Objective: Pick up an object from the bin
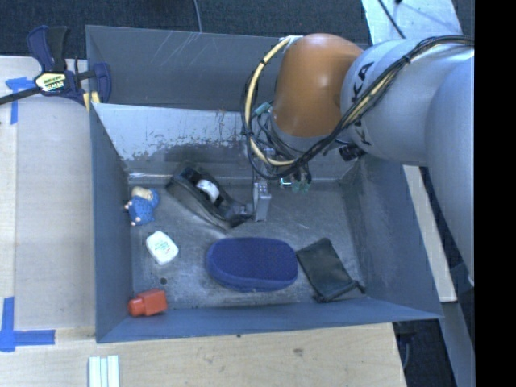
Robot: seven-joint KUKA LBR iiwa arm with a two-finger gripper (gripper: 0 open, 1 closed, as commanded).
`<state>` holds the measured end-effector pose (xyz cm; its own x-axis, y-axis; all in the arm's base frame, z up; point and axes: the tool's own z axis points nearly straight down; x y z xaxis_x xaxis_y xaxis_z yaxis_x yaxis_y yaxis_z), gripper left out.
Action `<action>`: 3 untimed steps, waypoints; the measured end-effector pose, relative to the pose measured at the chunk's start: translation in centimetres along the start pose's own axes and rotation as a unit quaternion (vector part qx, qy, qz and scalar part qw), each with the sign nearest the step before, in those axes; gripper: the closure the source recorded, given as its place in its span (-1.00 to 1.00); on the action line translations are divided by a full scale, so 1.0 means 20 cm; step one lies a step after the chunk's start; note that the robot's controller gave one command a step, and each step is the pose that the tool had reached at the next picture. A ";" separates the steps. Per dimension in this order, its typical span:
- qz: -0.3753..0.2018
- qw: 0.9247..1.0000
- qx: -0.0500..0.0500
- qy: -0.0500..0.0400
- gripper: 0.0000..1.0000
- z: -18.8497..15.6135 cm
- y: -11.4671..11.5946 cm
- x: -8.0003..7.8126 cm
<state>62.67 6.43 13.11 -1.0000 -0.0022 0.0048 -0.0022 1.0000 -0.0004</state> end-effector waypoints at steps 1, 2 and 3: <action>-0.154 0.988 -0.006 -0.011 -1.00 0.27 0.22 -0.02; -0.331 0.944 0.001 -0.002 -1.00 0.30 0.48 0.20; -0.328 0.945 0.002 -0.001 1.00 0.30 0.47 0.20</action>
Offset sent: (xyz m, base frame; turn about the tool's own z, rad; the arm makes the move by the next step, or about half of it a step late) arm -0.0003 0.0361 -0.0611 -0.3102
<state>58.66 15.78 7.17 -0.7831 -0.6219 0.0034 -0.6219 0.7831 -0.0022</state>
